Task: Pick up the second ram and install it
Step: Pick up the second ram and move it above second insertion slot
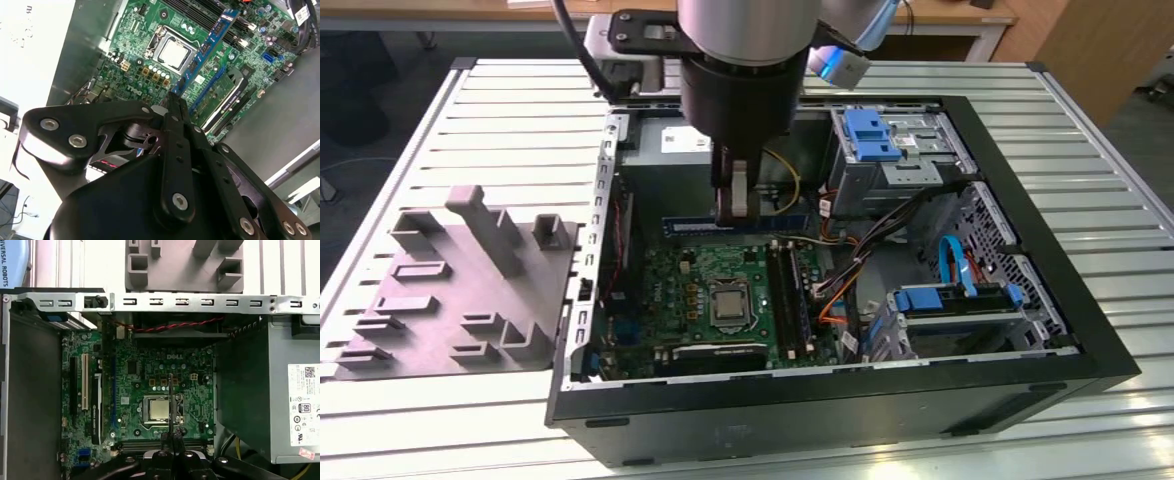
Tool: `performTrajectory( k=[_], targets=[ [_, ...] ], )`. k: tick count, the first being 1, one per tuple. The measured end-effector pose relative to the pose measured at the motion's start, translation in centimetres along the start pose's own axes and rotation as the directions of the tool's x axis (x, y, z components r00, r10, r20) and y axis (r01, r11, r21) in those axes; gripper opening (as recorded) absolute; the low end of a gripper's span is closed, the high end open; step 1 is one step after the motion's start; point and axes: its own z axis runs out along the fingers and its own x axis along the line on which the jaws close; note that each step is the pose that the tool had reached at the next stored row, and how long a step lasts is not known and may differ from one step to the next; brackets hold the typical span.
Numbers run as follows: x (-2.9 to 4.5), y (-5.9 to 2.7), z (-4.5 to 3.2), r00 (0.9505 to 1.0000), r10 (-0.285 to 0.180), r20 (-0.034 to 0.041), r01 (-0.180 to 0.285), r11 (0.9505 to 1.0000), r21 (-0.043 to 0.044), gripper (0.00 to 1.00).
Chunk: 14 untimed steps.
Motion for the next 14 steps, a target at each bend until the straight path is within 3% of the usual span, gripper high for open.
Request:
performTrajectory(
  k=[4,14],
  targets=[
    [0.04,-0.03,0.64,1.0,0.0,-0.0001,0.0,1.0,0.0,0.11],
    [-0.33,-0.04,1.06,1.0,0.0,-0.0001,0.0,1.0,0.0,0.11]
  ],
)
